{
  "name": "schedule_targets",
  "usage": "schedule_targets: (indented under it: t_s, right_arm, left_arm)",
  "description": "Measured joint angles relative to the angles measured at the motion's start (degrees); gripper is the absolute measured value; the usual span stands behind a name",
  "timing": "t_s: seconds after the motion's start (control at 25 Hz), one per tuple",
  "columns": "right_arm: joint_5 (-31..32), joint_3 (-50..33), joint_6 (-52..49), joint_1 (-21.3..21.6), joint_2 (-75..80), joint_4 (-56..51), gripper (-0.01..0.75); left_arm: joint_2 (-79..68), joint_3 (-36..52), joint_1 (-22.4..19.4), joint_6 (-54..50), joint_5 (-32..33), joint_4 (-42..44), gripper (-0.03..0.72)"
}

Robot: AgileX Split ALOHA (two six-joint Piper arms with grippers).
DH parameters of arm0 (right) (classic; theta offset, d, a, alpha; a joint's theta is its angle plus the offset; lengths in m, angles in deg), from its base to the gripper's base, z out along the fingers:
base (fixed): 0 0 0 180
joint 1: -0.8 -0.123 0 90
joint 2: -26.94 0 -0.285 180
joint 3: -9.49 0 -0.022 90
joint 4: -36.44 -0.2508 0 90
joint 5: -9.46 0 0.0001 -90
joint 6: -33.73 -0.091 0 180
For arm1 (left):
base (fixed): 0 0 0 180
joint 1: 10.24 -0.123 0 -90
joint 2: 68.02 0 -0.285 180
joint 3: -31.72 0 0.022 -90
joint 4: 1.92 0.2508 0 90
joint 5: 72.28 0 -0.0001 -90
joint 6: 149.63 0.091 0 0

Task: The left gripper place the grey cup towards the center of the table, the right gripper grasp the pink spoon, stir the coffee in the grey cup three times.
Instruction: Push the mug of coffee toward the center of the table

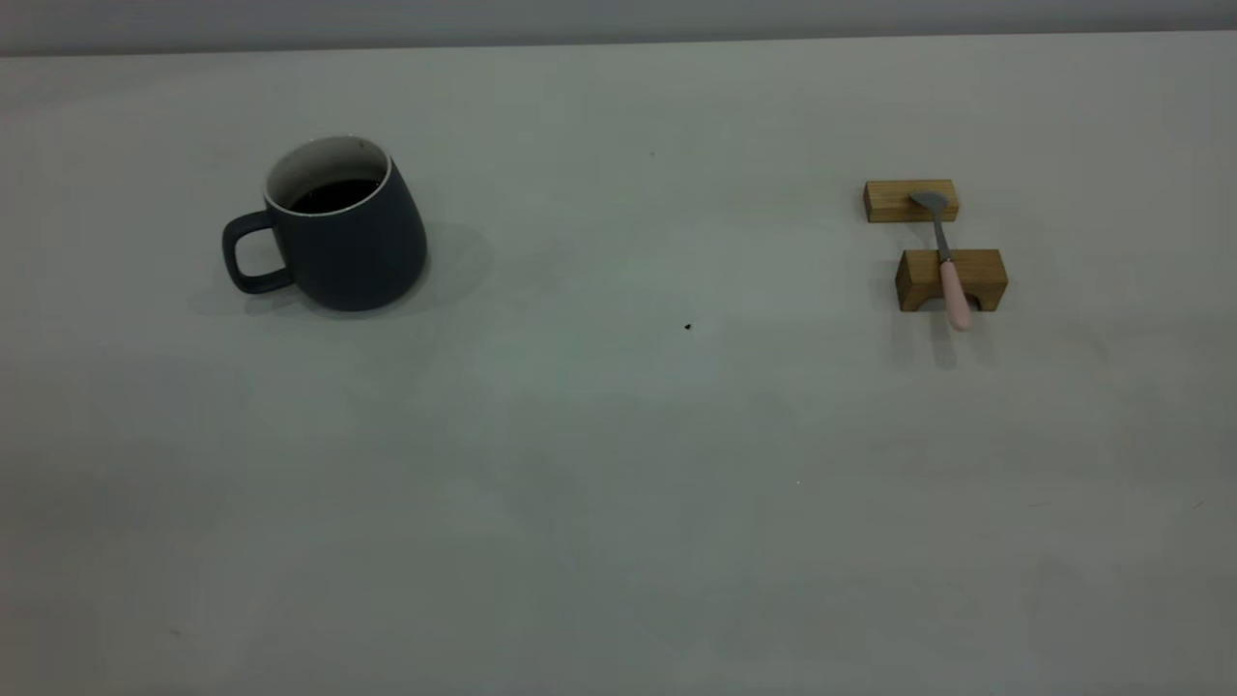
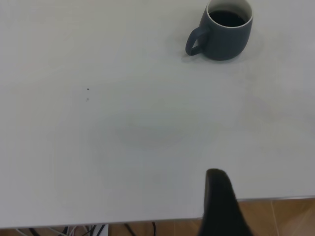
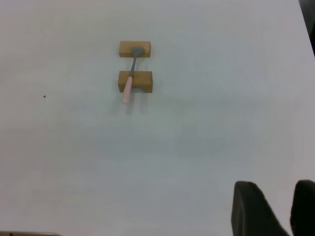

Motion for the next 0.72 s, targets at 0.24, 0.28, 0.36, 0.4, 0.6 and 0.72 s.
schedule_targets:
  t_s: [0.24, 0.28, 0.36, 0.4, 0.6, 0.72]
  right_arm:
    - [0.00, 0.00, 0.00, 0.00, 0.00, 0.00, 0.239]
    - [0.00, 0.00, 0.00, 0.00, 0.00, 0.00, 0.239]
    - [0.00, 0.00, 0.00, 0.00, 0.00, 0.00, 0.239]
    - [0.00, 0.00, 0.00, 0.00, 0.00, 0.00, 0.239]
    - [-0.02, 0.00, 0.00, 0.00, 0.00, 0.00, 0.239]
    - [-0.02, 0.00, 0.00, 0.00, 0.00, 0.00, 0.239]
  left_arm:
    - [-1.07, -1.29, 0.00, -1.63, -1.61, -0.06, 0.528]
    - [-2.65, -2.42, 0.00, -2.46, -1.93, -0.01, 0.528]
    - [-7.57, -4.49, 0.00, -3.79, -2.70, -0.12, 0.528]
    - [-10.13, -5.39, 0.00, -4.32, -3.26, -0.12, 0.528]
    - [-27.55, -7.25, 0.00, -4.88, -7.64, -0.12, 0.528]
    - [-37.75, -7.26, 0.00, -4.75, -14.72, -0.04, 0.528]
